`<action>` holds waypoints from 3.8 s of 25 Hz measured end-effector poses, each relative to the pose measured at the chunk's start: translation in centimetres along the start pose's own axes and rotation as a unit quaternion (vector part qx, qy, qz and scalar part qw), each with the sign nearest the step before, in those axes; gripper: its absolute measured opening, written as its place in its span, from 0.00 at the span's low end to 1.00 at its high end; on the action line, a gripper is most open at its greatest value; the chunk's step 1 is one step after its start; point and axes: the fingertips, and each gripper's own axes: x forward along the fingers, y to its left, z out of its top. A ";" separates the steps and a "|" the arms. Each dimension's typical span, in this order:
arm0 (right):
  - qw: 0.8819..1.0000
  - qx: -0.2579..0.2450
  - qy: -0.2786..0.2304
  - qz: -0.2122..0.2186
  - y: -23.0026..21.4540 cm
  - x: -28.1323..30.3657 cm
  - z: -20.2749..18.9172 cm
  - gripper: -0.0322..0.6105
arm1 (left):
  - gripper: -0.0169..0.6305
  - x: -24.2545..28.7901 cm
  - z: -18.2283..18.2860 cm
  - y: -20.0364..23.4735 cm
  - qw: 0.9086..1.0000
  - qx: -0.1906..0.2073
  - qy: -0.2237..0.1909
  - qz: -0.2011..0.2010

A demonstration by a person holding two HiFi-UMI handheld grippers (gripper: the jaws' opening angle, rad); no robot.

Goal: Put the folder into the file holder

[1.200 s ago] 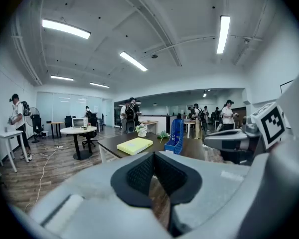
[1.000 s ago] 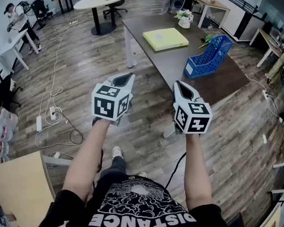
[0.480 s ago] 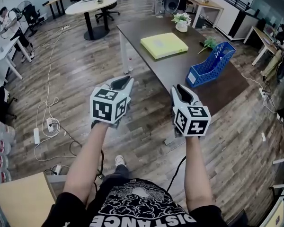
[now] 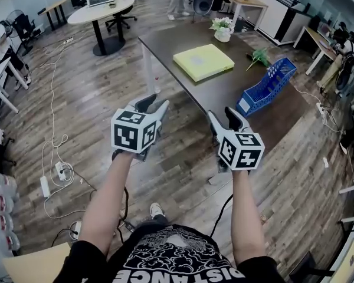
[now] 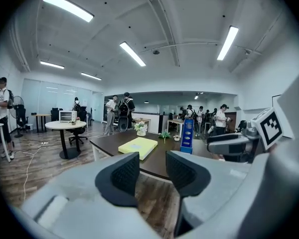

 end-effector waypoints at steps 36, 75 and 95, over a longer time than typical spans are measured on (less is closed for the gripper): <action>0.999 0.025 -0.011 -0.044 0.7 10.3 1.8 0.76 | 0.55 5.6 0.6 11.9 1.000 0.010 0.015 -0.013; 0.995 0.057 -0.011 -0.084 -23.6 28.8 7.1 0.76 | 0.55 37.3 10.7 13.7 0.997 0.032 0.034 -0.055; 0.990 0.083 -0.009 -0.111 -30.6 30.5 5.9 0.76 | 0.55 45.7 11.8 11.1 0.993 0.059 0.051 -0.087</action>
